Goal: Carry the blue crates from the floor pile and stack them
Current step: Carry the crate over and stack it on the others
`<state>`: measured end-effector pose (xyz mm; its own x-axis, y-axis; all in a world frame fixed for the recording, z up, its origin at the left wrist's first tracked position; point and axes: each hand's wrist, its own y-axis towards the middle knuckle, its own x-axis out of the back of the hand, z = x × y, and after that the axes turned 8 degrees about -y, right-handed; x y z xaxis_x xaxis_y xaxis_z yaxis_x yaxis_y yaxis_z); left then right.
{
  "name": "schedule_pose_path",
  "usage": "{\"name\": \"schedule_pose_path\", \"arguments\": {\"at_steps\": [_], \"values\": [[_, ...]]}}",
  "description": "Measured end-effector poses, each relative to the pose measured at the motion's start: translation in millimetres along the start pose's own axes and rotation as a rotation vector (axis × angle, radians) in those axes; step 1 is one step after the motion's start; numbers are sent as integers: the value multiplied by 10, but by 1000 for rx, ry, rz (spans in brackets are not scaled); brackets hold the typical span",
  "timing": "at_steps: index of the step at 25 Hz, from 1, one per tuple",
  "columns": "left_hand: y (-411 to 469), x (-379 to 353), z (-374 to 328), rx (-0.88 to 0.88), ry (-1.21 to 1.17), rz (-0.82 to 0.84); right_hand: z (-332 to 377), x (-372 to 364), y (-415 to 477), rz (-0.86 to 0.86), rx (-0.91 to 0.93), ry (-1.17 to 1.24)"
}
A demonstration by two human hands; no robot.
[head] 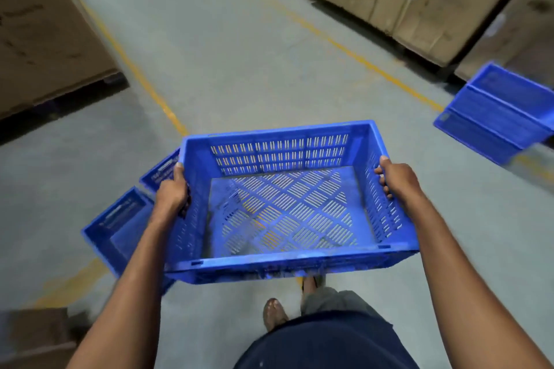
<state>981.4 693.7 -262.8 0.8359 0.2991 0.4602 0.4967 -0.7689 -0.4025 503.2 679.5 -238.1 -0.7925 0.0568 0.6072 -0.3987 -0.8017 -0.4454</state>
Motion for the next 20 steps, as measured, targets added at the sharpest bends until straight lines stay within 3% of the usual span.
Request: {"name": "schedule_pose_path", "arguments": {"at_steps": [7, 20], "values": [[-910, -857, -254, -341, 166, 94, -1331, 736, -865, -439, -52, 7], [-2676, -2485, -824, -676, -34, 249, -3066, 2221, -1877, -890, -104, 229]]}}
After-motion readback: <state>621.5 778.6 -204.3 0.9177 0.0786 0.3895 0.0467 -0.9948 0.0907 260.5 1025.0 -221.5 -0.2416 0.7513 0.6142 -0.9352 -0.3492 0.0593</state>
